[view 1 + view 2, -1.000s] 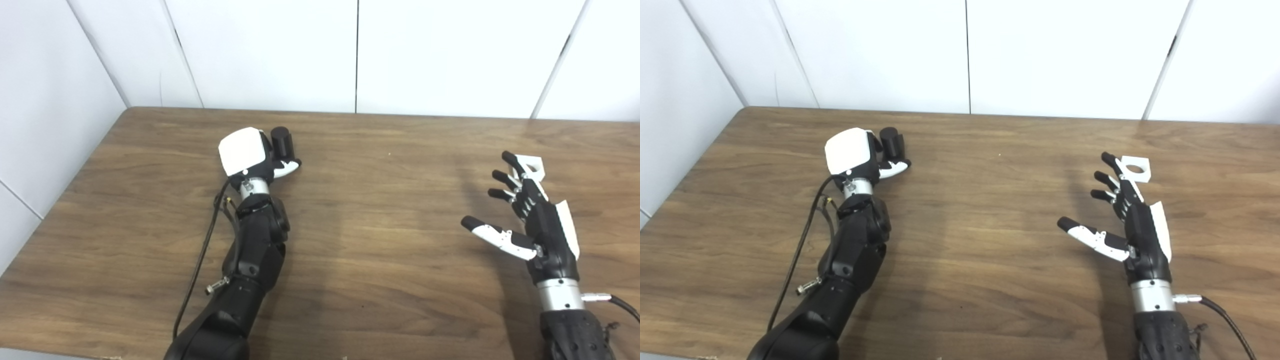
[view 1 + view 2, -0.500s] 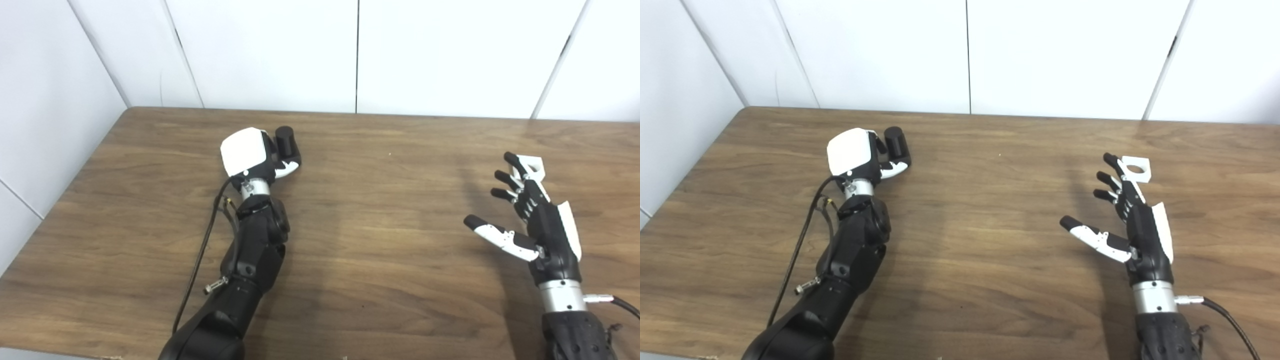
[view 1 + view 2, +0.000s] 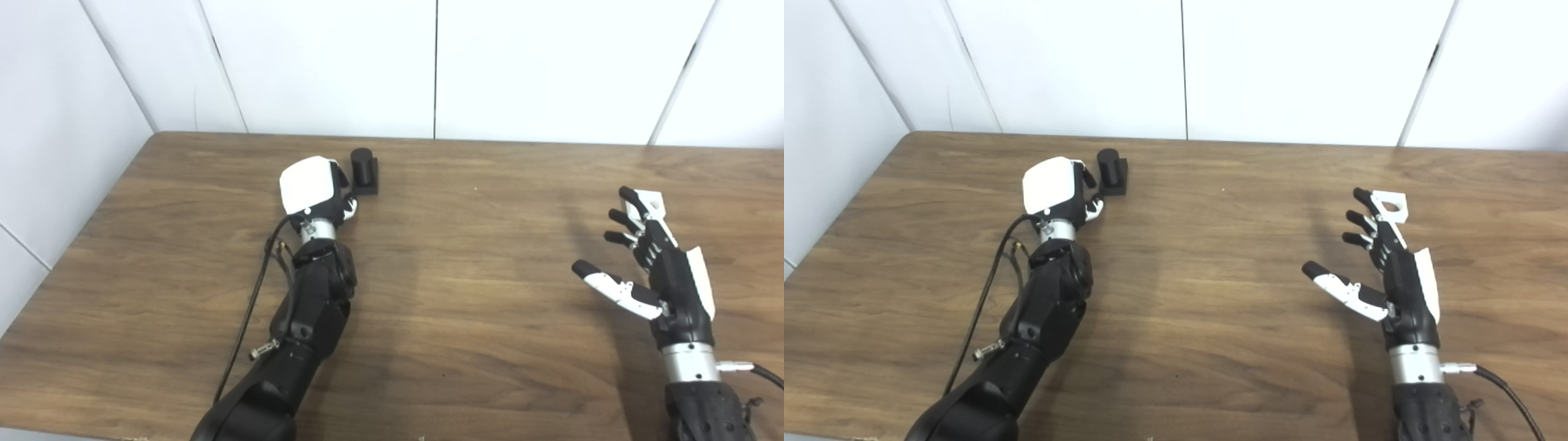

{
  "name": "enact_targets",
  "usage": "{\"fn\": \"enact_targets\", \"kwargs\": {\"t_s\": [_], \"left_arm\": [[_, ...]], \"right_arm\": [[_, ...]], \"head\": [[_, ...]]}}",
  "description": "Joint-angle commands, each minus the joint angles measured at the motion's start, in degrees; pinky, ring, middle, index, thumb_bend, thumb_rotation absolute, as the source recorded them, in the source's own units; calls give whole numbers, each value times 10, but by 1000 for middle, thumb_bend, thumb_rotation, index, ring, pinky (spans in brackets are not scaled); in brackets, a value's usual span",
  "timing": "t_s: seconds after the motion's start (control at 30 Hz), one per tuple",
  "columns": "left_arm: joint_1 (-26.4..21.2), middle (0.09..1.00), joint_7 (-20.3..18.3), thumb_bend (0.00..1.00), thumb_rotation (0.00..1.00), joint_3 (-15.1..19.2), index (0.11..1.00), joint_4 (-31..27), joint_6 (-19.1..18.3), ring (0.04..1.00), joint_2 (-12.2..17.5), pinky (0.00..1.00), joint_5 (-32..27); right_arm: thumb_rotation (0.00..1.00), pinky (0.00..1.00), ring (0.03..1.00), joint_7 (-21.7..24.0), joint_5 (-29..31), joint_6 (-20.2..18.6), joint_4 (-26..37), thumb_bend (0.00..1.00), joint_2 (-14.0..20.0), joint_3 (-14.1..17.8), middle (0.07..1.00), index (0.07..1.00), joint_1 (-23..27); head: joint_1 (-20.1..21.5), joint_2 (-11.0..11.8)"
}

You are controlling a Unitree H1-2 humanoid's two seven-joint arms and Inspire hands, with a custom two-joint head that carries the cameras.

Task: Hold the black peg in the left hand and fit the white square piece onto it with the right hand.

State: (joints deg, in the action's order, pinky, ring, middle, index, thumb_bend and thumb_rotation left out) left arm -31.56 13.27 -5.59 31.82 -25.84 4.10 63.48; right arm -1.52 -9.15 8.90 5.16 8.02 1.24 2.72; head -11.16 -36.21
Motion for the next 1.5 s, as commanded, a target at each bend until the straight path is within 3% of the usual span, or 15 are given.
{"fn": "enact_targets", "kwargs": {"t_s": [0.0, 0.1, 0.27, 0.63, 0.93, 1.3, 1.47], "left_arm": [[13, 811, -72, 976, 637, 11, 609, 14, -11, 794, -7, 653, 11], [14, 851, -105, 999, 693, 24, 681, 3, -11, 828, -14, 701, 47], [14, 869, -128, 1000, 702, 42, 715, -3, -11, 846, -24, 728, 80], [13, 876, -133, 1000, 698, 58, 728, -3, -11, 854, -37, 736, 93], [6, 898, -139, 1000, 763, 84, 779, 10, -11, 876, -59, 751, 117], [-28, 949, -94, 1000, 758, 144, 856, 74, -11, 920, -95, 784, 126], [-43, 957, -55, 987, 724, 163, 856, 101, -11, 928, -103, 803, 115]], "right_arm": [[270, 761, 872, -3, 3, 24, 4, 642, 0, 2, 958, 904, 12], [266, 752, 866, -5, 2, 26, 0, 649, 1, 3, 955, 905, 15], [256, 754, 865, -7, 2, 33, -4, 649, 1, 2, 954, 905, 18], [277, 744, 866, -6, 3, 31, -9, 650, 4, 1, 956, 904, 22], [264, 734, 864, -7, 1, 48, -21, 639, 7, 0, 958, 901, 28], [255, 740, 866, -7, -16, 42, -13, 637, 9, -8, 960, 900, 26], [235, 743, 869, -6, -10, 41, -11, 634, 7, -7, 961, 893, 25]], "head": [[-1, 0], [-2, 1], [-3, 2], [-4, 3], [-6, 7], [-4, 6], [0, 6]]}}
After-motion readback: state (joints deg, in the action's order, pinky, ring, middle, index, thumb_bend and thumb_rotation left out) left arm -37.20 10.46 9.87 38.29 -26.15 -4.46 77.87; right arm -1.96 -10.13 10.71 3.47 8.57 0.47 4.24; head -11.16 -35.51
